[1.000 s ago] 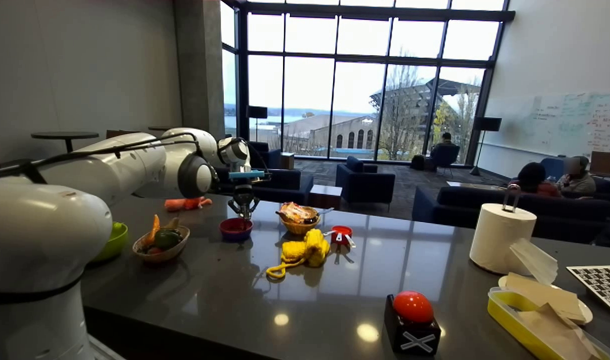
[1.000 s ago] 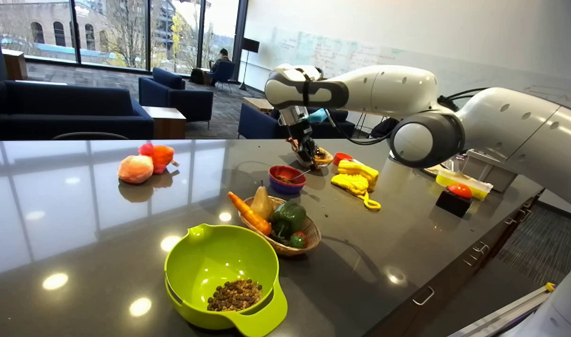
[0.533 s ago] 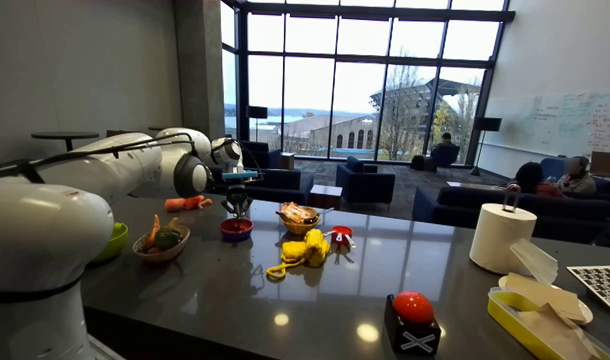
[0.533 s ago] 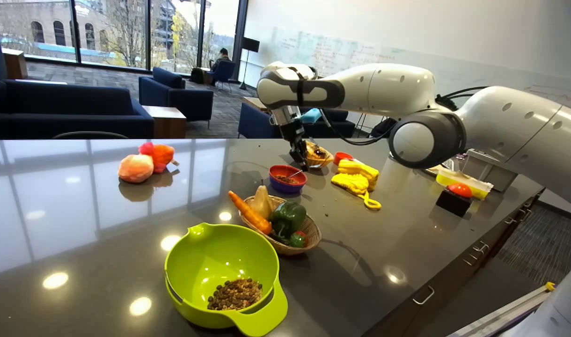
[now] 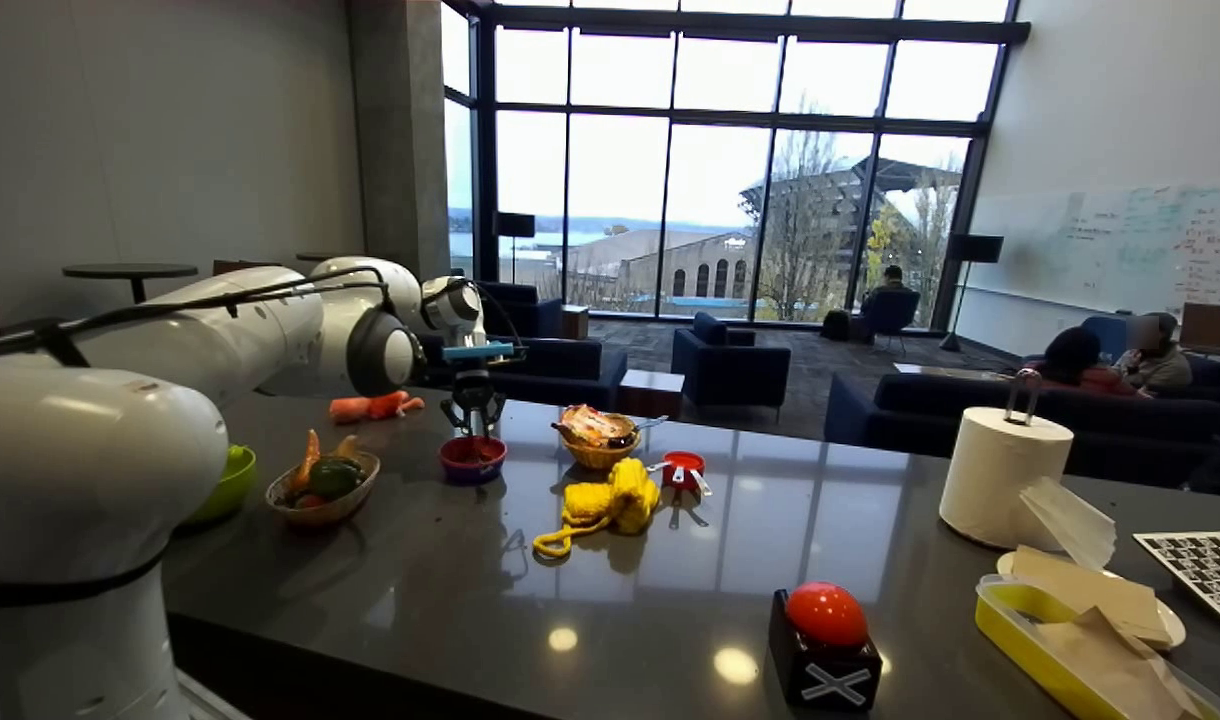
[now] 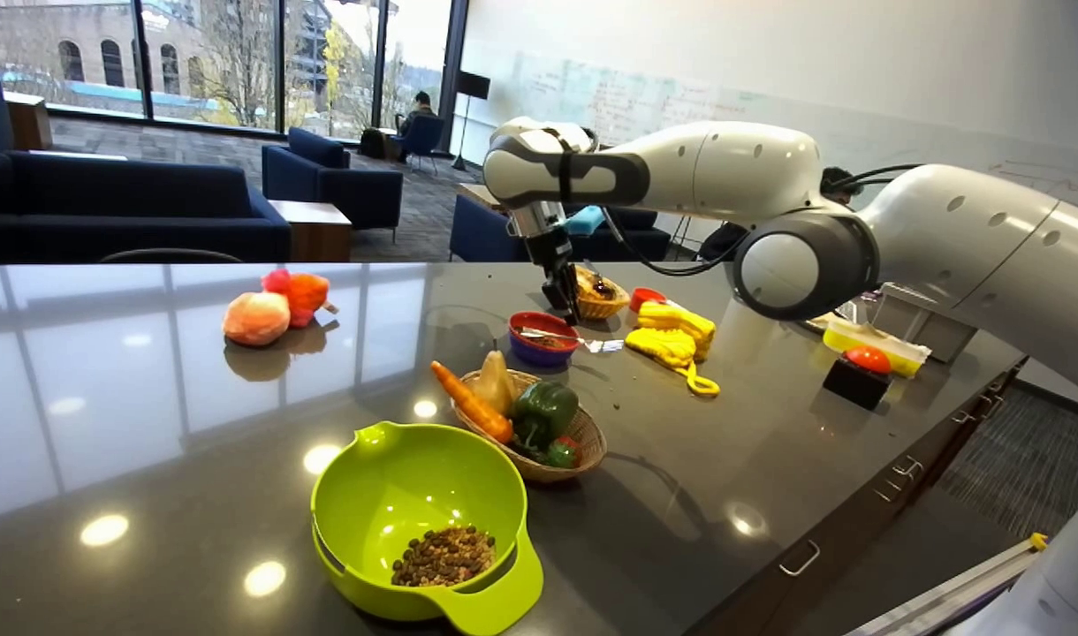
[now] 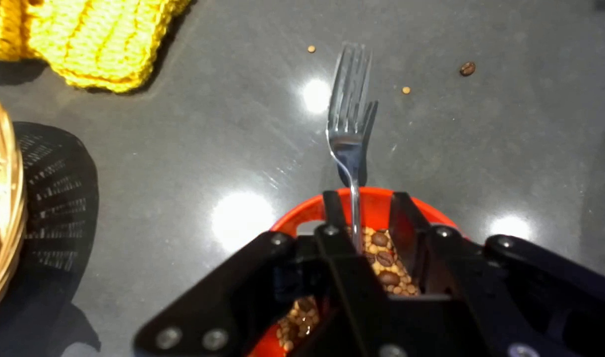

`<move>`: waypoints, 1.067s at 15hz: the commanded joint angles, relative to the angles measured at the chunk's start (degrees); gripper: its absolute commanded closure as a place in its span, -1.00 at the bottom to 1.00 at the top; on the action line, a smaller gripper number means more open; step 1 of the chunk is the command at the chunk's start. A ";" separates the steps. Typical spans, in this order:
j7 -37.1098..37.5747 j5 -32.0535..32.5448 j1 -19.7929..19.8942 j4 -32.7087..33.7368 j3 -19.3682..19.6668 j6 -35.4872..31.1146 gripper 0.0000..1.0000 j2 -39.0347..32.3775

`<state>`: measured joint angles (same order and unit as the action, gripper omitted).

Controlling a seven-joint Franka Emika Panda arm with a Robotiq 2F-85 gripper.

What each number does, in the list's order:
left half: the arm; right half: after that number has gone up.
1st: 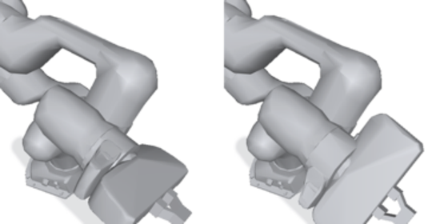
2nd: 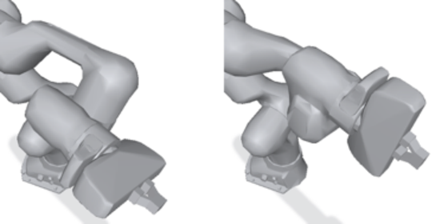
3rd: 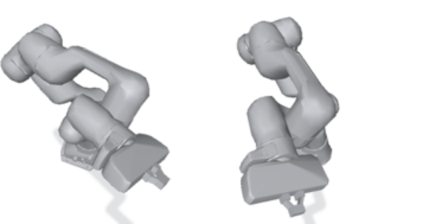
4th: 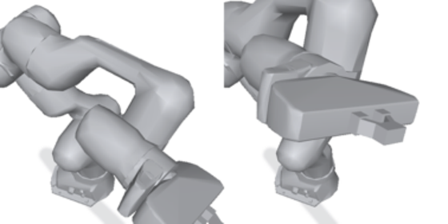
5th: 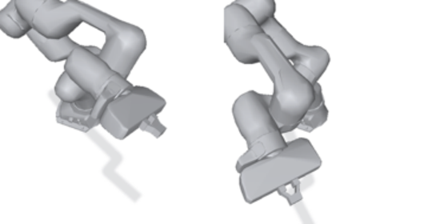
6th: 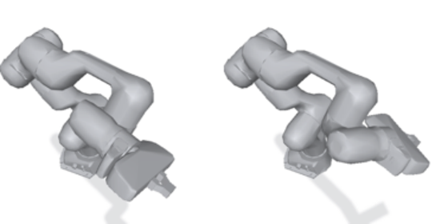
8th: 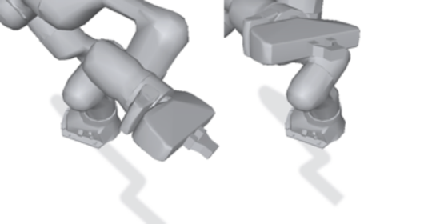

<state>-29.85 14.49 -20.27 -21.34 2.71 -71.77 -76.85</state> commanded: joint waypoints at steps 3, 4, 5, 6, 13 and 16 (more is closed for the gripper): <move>3.61 -0.84 0.67 -0.83 -0.15 0.42 -0.52 2.18; 4.49 -1.17 0.84 -0.75 -0.34 0.60 -0.65 2.62; 5.52 -1.63 1.04 -1.02 -0.57 0.56 -0.80 3.30; 6.82 -2.08 1.17 -0.72 -0.67 0.79 -0.93 3.83; 17.84 -8.00 2.48 0.71 -3.04 0.20 -1.00 8.98; 22.54 -9.70 2.63 1.04 -3.73 -0.30 -1.00 11.35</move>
<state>-11.61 6.76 -18.24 -20.24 0.06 -71.81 -68.11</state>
